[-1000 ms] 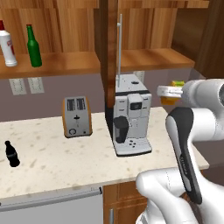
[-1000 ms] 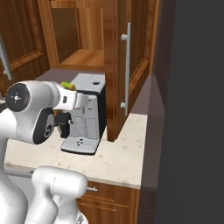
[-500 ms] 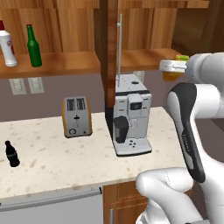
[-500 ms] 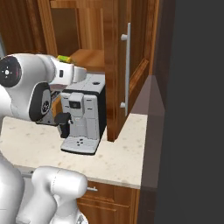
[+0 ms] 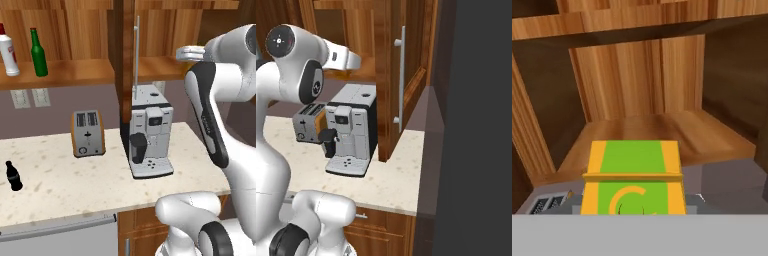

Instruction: Sort all alcoholic drinks to one cabinet, and non-alcoholic drinks to the other.

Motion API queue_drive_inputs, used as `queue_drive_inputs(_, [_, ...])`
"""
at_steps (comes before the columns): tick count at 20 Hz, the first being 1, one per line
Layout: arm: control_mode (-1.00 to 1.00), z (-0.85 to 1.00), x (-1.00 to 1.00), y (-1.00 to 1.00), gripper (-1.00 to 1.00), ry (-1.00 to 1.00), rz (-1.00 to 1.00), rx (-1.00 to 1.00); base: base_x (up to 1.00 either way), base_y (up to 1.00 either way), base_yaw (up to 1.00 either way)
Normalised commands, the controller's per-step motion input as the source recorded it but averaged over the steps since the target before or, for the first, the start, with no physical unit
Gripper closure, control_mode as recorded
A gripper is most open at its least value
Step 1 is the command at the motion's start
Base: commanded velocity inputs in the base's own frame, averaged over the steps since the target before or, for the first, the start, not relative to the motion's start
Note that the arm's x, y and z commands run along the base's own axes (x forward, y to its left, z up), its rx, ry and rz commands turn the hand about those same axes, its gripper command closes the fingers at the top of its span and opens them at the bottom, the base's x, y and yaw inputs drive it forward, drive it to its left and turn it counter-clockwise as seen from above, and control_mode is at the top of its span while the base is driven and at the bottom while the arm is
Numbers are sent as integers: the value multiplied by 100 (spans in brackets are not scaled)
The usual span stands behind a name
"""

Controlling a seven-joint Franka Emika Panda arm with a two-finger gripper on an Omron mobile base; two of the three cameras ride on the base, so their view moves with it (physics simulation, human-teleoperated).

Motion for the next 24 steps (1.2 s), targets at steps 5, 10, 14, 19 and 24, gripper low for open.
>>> queue_drive_inputs(5, [-100,-9,83,0,100,6,5,0,0,0,0])
queue_drive_inputs(10, [-100,-2,73,0,100,0,8,0,0,0,0])
queue_drive_inputs(14, [-100,-29,74,0,100,4,9,0,0,0,0])
queue_drive_inputs(19, [-100,-48,72,5,100,9,8,-3,0,0,0])
queue_drive_inputs(24, [-100,-42,55,4,100,5,7,-3,0,0,0])
